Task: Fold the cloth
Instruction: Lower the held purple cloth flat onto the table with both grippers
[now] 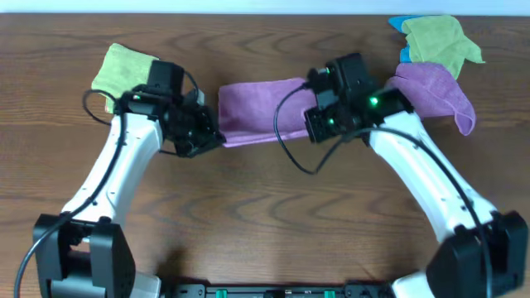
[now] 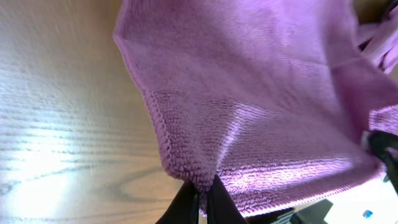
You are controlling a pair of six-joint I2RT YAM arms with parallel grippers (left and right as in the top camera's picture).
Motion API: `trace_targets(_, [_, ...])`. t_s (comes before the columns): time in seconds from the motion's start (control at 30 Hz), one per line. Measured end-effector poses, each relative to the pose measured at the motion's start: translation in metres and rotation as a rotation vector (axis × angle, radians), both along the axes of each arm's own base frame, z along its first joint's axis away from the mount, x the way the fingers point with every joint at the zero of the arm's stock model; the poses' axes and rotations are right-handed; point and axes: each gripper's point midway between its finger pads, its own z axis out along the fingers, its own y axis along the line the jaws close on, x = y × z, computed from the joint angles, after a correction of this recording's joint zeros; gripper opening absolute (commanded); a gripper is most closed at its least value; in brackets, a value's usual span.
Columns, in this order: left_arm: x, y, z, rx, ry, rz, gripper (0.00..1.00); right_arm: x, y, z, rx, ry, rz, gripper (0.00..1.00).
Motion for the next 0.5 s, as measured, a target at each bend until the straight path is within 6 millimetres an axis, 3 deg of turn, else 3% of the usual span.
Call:
trace_targets(0.3, [-0.043, 0.002, -0.048, 0.03, 0.119, -0.016, 0.06, -0.04, -0.014, -0.054, -0.029, 0.125, -0.026, 0.02])
trace_targets(0.5, [-0.063, 0.015, -0.075, 0.071, 0.161, 0.023, 0.06, -0.055, -0.034, -0.07, -0.059, 0.118, -0.079, 0.02])
